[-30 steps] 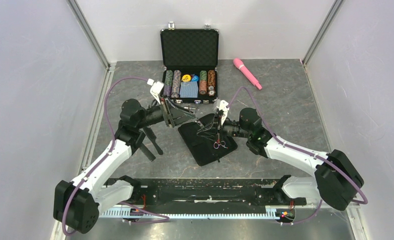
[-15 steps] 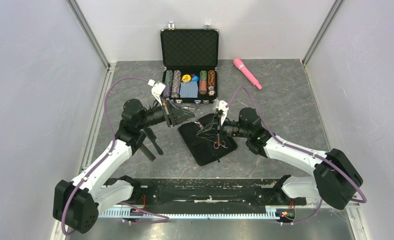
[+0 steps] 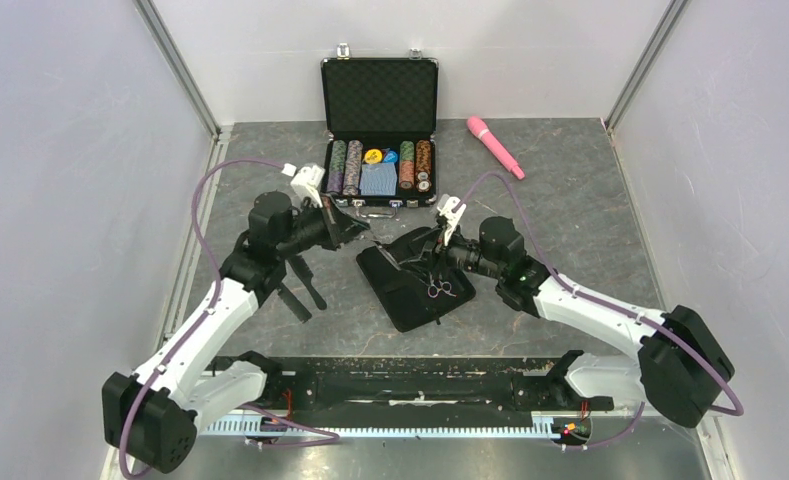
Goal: Sort the hair-cutting tools
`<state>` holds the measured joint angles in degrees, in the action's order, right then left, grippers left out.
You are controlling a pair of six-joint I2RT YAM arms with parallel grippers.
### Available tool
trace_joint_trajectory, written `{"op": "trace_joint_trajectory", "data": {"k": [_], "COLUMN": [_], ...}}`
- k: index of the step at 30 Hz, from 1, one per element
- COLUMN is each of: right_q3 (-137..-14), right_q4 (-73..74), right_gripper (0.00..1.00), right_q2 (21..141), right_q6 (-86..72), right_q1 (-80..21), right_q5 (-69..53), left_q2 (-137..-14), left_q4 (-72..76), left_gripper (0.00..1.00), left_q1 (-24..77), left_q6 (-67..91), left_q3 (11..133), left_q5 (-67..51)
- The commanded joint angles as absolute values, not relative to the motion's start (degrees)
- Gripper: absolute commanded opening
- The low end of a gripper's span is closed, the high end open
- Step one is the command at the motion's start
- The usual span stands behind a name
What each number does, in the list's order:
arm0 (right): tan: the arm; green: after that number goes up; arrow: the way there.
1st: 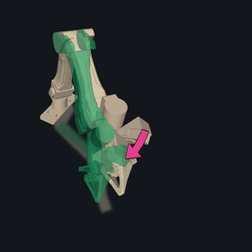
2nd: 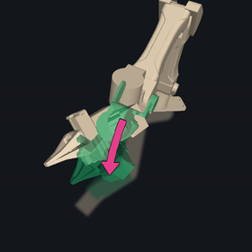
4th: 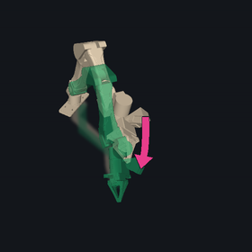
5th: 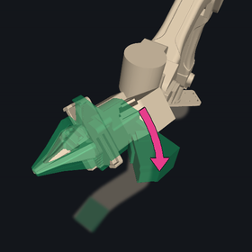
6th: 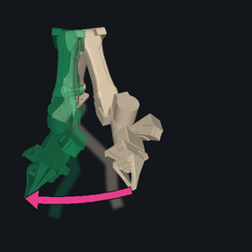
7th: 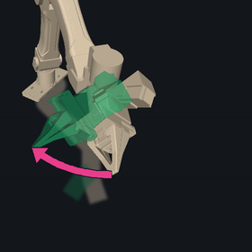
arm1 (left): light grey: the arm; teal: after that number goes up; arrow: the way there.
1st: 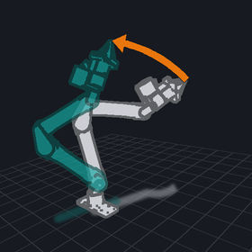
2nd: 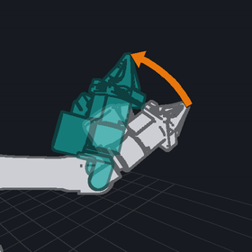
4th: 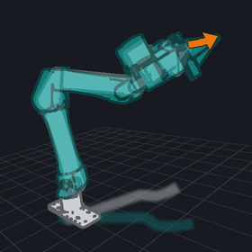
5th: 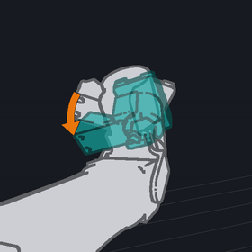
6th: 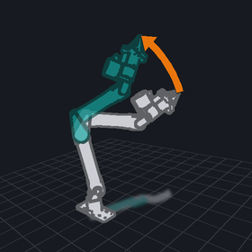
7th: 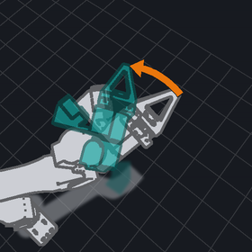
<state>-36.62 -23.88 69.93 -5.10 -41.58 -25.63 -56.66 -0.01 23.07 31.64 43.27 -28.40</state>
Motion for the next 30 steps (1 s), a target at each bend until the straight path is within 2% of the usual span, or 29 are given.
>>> {"op": "trace_joint_trajectory", "data": {"k": [1,7,9,13,25,28,30], "right_q3": [-36.45,-40.28,-42.74,-48.42,-54.34,-55.05,-55.24], "right_q4": [-18.30,-14.13,-12.54,-9.53,-8.33,-7.08,-6.23], "right_gripper": [0.65,0.64,0.61,0.50,0.48,0.43,0.35], "right_q2": [70.78,78.05,81.71,87.67,97.92,98.76,98.73], "right_q6": [-3.14,-3.73,-4.28,-4.85,-7.70,-6.89,-6.23], "right_q1": [-42.85,-48.03,-48.96,-50.78,-53.20,-53.70,-54.08], "right_q5": [-16.11,-11.84,-12.30,-13.37,-15.61,-15.12,-15.49], "left_q2": [-54.48,-50.89,-49.86,-48.77,-47.51,-47.31,-47.24], "left_q4": [-16.03,-23.39,-24.93,-24.66,-23.82,-23.82,-23.73], "left_gripper": [0.02,0.02,0.02,0.02,0.02,0.02,0.02], "left_q1": [18.81,8.11,7.91,7.91,8.35,8.44,8.52], "left_q6": [25.79,25.29,24.01,23.40,22.85,22.81,22.77], "left_q3": [48.09,48.34,48.60,47.81,46.71,46.69,46.58], "left_q5": [-9.94,-0.82,3.57,5.02,4.74,4.57,4.48]}}
